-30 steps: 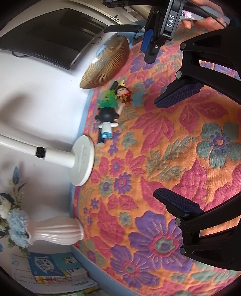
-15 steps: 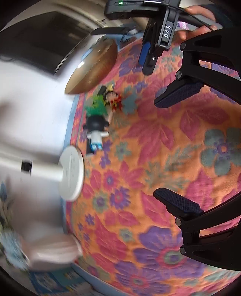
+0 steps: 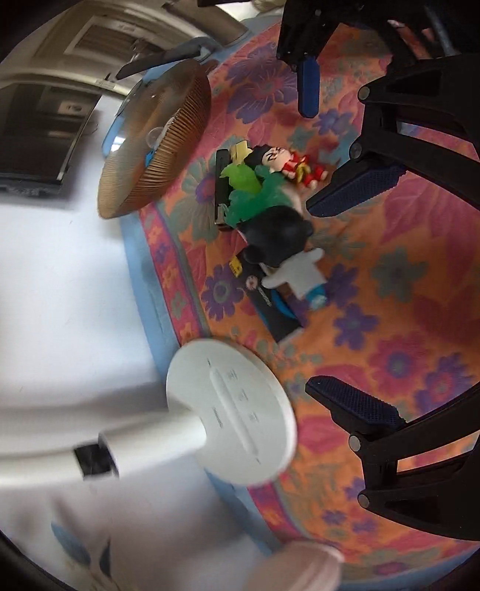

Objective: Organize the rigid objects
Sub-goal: 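Grasp the black-and-white mouse figure with the left gripper, then grasp the translucent blue figure with the right gripper while the left holds the mouse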

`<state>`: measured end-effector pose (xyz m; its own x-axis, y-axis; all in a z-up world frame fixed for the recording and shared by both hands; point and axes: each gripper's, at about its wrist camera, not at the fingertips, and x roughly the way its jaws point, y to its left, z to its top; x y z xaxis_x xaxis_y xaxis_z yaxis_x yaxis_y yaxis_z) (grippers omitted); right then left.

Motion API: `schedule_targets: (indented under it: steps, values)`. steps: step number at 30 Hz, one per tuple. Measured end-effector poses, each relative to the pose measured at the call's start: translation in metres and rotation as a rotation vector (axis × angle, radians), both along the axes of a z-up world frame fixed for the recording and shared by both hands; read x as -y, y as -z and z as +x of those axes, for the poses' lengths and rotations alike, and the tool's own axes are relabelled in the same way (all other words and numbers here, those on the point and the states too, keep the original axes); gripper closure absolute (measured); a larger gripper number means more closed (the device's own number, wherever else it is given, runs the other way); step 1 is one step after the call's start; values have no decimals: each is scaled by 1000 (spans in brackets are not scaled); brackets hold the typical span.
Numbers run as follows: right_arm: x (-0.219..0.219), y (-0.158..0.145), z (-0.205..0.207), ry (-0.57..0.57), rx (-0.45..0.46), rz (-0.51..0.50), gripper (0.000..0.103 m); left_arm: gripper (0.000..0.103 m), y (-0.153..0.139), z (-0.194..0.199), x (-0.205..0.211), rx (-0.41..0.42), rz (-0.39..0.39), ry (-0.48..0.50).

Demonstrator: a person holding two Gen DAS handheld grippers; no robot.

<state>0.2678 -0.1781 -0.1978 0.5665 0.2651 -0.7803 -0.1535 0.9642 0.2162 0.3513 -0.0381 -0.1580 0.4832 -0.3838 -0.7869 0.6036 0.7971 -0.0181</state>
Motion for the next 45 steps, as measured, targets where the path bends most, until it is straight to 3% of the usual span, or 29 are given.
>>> schedule_targets:
  steps: [3, 5, 9, 11, 12, 14, 19, 26, 35, 37, 42, 45]
  values:
    - [-5, -1, 5, -17, 13, 5, 30, 24, 5, 7, 9, -6, -24, 62]
    - [-8, -2, 7, -13, 26, 0, 33, 34, 6, 8, 15, -11, -38, 94]
    - [-10, 4, 15, -1, 17, 3, 36, 37, 13, 8, 27, -11, -10, 108]
    - [-13, 8, 17, 3, 14, -13, 43, 51, 17, 8, 29, -25, -19, 115]
    - [-16, 8, 17, 7, 24, -34, 46, 51, 17, 8, 30, -26, -26, 106]
    - [-20, 7, 17, -8, 41, -52, 66, 51, 16, 3, 31, -12, -18, 92]
    - [-19, 3, 9, -19, 54, -57, 66, 51, 11, -15, 24, -6, 7, 9]
    - [-9, -10, -29, -28, 85, -67, 66, 51, -18, -73, 1, 20, -3, -161]
    - [4, -11, -71, -32, 102, -77, 66, 51, -31, -133, -15, 41, -11, -299]
    - [7, -7, -73, -25, 97, -71, 66, 51, -27, -138, -15, 36, -17, -316]
    - [18, 12, -78, -41, 58, -24, 66, 51, -11, -152, -37, -8, -125, -285]
    - [27, 17, -82, -50, 43, 44, 56, 51, 1, -159, -42, -21, -112, -271]
